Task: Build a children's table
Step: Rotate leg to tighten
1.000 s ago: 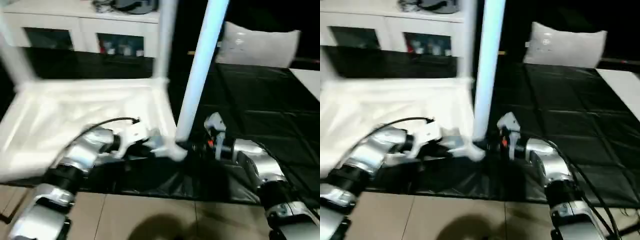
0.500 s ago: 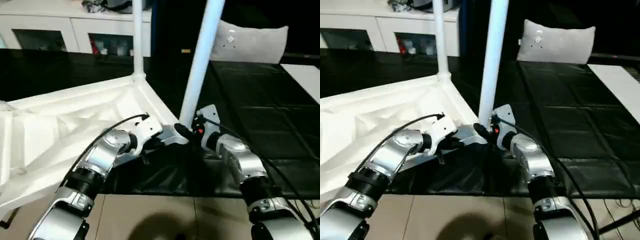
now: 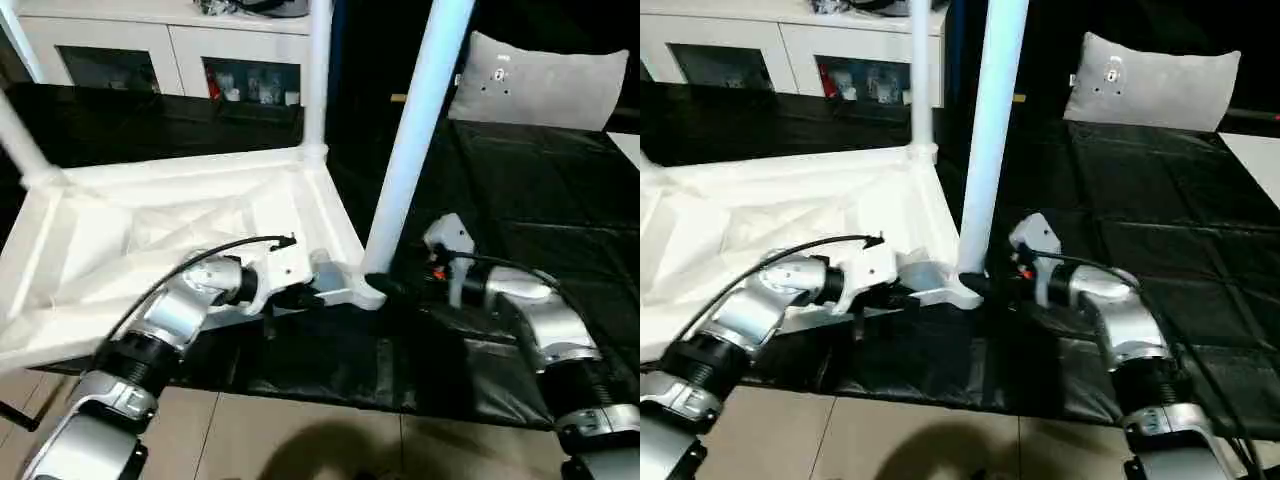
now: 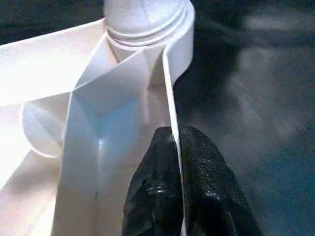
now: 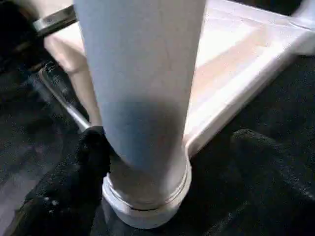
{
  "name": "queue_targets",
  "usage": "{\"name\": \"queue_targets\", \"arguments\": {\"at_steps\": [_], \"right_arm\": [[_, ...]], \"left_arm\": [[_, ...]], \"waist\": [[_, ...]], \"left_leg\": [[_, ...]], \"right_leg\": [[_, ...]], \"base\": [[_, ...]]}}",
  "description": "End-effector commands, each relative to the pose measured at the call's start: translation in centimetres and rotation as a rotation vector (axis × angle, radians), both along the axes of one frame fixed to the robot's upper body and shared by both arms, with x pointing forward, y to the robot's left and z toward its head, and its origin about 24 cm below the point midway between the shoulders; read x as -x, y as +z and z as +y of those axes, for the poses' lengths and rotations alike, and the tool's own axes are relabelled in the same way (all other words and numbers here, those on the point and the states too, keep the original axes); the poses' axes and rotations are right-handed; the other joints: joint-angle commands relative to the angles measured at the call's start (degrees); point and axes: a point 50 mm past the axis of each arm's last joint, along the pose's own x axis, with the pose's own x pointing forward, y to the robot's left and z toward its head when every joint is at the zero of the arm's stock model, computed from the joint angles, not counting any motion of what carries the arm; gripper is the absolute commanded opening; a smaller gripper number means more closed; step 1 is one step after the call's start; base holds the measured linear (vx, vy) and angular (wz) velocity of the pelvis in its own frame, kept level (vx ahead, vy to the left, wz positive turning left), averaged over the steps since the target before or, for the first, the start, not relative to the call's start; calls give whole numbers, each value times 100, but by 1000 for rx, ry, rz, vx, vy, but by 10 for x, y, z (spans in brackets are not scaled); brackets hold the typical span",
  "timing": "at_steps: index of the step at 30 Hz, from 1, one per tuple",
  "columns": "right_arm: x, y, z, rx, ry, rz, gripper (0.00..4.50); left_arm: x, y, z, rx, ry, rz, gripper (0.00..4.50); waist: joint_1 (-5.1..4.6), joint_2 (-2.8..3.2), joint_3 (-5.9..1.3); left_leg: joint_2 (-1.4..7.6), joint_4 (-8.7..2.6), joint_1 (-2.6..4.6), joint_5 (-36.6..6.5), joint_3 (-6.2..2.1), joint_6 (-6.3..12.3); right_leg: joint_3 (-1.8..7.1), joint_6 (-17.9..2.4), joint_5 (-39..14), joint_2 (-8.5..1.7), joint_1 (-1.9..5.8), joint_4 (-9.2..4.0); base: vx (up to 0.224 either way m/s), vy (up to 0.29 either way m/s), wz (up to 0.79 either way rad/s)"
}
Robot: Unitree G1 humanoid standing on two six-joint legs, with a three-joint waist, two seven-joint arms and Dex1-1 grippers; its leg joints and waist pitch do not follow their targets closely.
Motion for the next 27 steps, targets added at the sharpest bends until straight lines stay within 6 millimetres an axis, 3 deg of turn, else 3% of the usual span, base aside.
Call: {"name": "queue_targets", "arguments": {"at_steps": [1,2,5,6,13,20,27], "right_arm": [[3,5,-5,34,73,-19,422],[7,6,-6,36,120,2,422],[11,6,-8,37,178,29,407],[14,6,-7,31,229,57,407],[19,2,4,4,346,105,347],[21,-1,10,-25,382,154,290],[25,-2,11,-70,405,205,227]], "left_arm": [[10,-10,1,-103,-133,37,0],[11,-10,1,-106,-159,38,0],[12,-9,1,-109,-193,40,0],[15,-8,0,-111,-238,50,0],[24,-7,-7,-107,-378,83,0],[26,-9,-6,-108,-398,93,0],[26,-11,-3,-90,-384,122,0]], "waist": [[10,-49,-391],[13,-100,-378],[52,-67,-361],[56,-113,-361],[101,-127,-364],[111,-143,-368],[123,-158,-370]], "left_leg": [[-37,-321,-113,-531,148,622],[-14,-333,-100,-636,155,603],[-4,-350,-76,-787,151,545],[1,-351,-67,-875,155,529],[3,-351,-67,-863,167,479],[-14,-349,-83,-872,162,407],[-11,-346,-91,-805,164,408]], "right_leg": [[336,-936,-1436,-261,441,-330],[341,-917,-1540,-255,433,-342],[345,-851,-1793,-262,420,-365],[345,-829,-1860,-250,417,-375],[430,-983,-1703,-241,390,-312],[441,-859,-1869,-248,407,-322],[440,-874,-1816,-247,412,-307]], "base": [[0,0,0],[0,0,0],[0,0,0],[0,0,0],[0,0,0],[0,0,0],[0,0,0]]}}
